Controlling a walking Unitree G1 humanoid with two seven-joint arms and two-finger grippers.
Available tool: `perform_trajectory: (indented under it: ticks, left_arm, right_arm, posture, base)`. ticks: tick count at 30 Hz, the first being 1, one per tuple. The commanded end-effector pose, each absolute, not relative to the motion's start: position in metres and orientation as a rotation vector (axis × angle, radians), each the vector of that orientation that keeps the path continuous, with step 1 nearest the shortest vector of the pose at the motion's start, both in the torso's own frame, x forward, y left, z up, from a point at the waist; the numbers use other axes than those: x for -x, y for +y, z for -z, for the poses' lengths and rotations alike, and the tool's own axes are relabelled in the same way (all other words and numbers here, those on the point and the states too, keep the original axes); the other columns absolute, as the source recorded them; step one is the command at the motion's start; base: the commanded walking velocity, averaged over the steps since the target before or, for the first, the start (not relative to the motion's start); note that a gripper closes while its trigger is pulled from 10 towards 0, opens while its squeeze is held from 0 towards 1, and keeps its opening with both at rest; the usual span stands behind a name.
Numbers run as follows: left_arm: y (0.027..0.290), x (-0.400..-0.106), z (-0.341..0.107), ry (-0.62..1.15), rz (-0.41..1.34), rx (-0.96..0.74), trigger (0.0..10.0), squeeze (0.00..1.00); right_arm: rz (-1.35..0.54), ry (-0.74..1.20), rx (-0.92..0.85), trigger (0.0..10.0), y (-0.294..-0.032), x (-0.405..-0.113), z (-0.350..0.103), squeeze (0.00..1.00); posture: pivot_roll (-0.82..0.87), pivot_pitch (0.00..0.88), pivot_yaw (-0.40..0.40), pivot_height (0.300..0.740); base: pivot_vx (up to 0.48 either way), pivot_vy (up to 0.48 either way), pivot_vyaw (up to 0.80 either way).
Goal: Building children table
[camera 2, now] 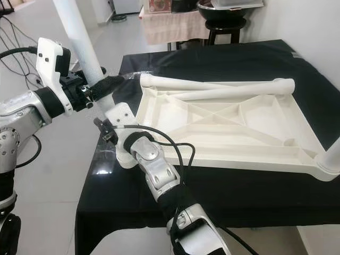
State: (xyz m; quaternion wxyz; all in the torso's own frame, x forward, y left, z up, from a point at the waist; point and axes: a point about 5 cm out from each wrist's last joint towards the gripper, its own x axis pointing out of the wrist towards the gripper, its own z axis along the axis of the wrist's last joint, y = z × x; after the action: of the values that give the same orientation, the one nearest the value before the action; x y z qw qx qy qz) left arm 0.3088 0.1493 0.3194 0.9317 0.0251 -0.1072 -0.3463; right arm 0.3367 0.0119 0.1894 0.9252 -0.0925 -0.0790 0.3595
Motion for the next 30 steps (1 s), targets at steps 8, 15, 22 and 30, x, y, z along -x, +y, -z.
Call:
perform_trajectory:
  ticks: [8, 15, 22, 30]
  left_arm:
    - [0.154, -0.307, -0.318, -0.214, 0.699, -0.063, 0.0, 0.0]
    - [0.151, -0.307, -0.316, -0.214, 0.705, -0.061, 0.0, 0.0]
    - [0.15, -0.305, -0.314, -0.212, 0.712, -0.058, 0.0, 0.0]
    - [0.151, -0.303, -0.313, -0.208, 0.716, -0.062, 0.0, 0.0]
  right_arm:
    - [-0.992, -0.064, 0.192, 10.0, 0.012, -0.34, -0.171, 1.0]
    - [-1.301, -0.137, 0.149, 10.0, -0.028, -0.358, -0.207, 1.0]
    - [-1.382, -0.079, 0.184, 10.0, -0.033, -0.364, -0.209, 0.0]
    - [-1.407, -0.04, 0.175, 9.1, -0.028, -0.364, -0.2, 0.0]
  posture:
    - [0.04, 0.087, 0.075, 0.74]
    - [0.03, 0.079, 0.064, 0.74]
    - [0.04, 0.081, 0.056, 0.74]
    - [0.04, 0.083, 0.054, 0.74]
  base:
    - [0.0, 0.0, 0.0]
    - [0.0, 0.0, 0.0]
    - [0.0, 0.0, 0.0]
    - [0.0, 0.0, 0.0]
